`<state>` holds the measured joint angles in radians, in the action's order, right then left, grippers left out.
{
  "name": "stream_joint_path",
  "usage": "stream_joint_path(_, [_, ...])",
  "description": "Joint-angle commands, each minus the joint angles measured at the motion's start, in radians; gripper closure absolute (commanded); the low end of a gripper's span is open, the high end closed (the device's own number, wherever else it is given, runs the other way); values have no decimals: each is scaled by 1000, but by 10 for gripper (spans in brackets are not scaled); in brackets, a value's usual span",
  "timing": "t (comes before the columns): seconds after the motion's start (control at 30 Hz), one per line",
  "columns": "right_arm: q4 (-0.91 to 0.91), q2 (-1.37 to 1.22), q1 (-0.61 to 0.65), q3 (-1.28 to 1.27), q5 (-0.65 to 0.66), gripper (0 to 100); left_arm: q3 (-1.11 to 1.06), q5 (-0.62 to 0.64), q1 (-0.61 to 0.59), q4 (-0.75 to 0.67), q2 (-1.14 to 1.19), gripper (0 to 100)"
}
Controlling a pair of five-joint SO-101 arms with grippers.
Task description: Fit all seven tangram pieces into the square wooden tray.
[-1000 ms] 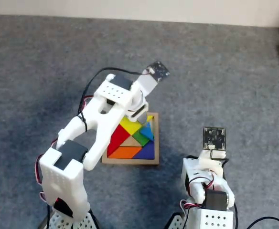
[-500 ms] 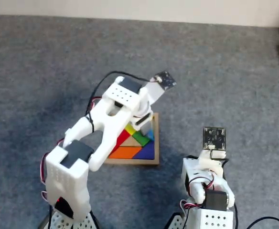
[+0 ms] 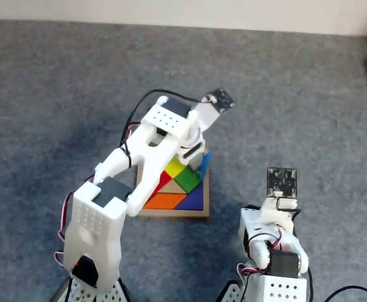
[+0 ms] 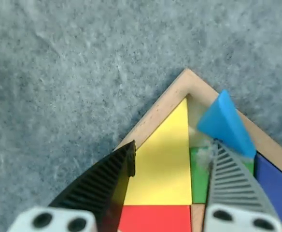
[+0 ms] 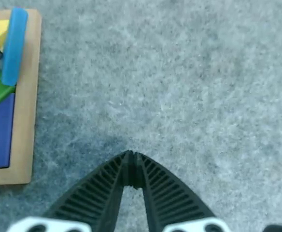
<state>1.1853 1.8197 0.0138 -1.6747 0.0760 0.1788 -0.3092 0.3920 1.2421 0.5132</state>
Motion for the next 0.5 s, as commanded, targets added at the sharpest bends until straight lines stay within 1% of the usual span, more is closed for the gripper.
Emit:
stream_joint_path(0.0, [-1,-1,-12,-119,-5,983,58,5,-5,46,-62,755])
stream_joint_path(0.1, [-1,-1,-12,-119,-5,983,81,8,1,101,-131,755])
stream_joint_path(0.27, [-1,-1,-12,-119,-5,983,91,9,2,104,-189,755])
stream_joint_path(0.4, [-1,-1,-12,-119,-5,983,85,12,2,54,-148,755])
stream_joint_path(0.47, [-1,-1,-12,-119,-5,983,91,46,-2,28,-111,755])
